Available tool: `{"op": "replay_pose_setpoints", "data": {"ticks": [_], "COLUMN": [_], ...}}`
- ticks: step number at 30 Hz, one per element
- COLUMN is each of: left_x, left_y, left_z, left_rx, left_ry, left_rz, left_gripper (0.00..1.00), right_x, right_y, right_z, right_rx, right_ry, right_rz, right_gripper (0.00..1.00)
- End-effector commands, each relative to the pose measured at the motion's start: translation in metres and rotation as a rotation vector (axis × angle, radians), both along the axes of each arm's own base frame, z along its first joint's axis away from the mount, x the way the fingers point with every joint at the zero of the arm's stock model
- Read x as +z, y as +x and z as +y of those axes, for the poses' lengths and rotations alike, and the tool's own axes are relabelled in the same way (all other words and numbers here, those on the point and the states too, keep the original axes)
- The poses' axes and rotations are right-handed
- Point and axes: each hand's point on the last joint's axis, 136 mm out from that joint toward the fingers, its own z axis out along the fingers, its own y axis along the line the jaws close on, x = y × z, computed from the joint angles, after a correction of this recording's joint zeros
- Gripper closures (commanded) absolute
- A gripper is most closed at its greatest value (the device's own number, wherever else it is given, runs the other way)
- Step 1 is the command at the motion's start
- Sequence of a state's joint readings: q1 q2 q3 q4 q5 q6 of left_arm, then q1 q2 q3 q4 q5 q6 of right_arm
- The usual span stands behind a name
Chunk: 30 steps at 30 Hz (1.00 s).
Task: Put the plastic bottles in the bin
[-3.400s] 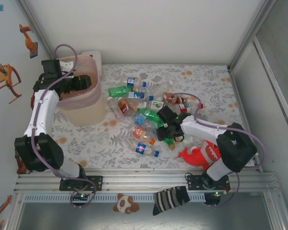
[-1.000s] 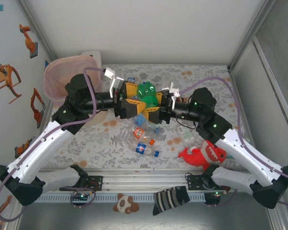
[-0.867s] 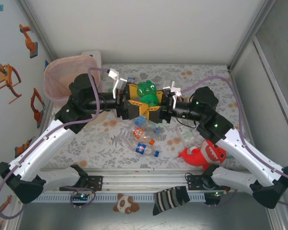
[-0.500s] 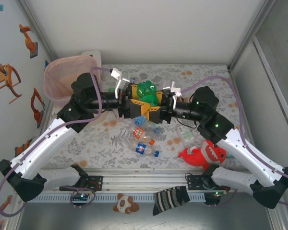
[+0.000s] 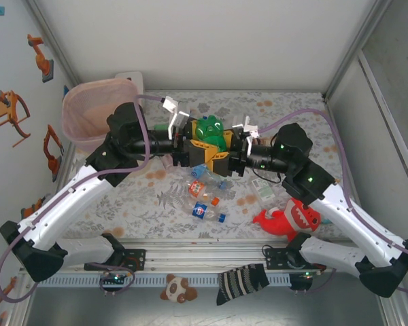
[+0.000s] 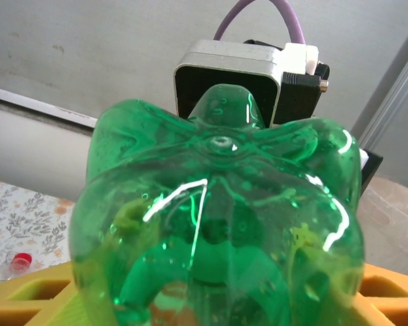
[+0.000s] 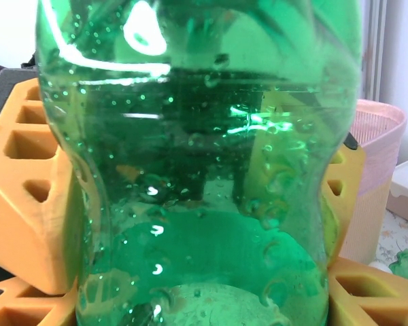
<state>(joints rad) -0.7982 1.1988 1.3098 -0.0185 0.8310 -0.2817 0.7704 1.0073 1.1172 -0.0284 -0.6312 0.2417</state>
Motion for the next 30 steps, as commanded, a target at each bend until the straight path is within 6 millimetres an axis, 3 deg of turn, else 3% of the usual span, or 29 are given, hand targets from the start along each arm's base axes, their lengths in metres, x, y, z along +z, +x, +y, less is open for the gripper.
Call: {"op": "replay_pose_setpoints", "data": {"ticks": [1, 14, 30], "left_x": [0.021, 0.019, 0.022], "left_y": [-0.014, -0.014, 0.0], "left_z": [0.0, 0.003, 0.018], "left_rx": [-0.058, -0.032, 0.085], "left_ry": [-0.05, -0.041, -0.008], "left_rz": [-0.066, -0.092, -0.14], "left_gripper": [0.37, 0.51, 0.53], "right_x": [0.023, 0.016, -0.011], "right_y": [-0.003, 0.003, 0.005], "right_z": [-0.004, -0.003, -0.016], "right_rx": [-0.015, -0.038, -0.11], "right_ry": [0.039, 0.016, -0.073], "right_rz": [-0.053, -0.028, 0.044], "right_gripper": [0.5, 0.49, 0.19]}}
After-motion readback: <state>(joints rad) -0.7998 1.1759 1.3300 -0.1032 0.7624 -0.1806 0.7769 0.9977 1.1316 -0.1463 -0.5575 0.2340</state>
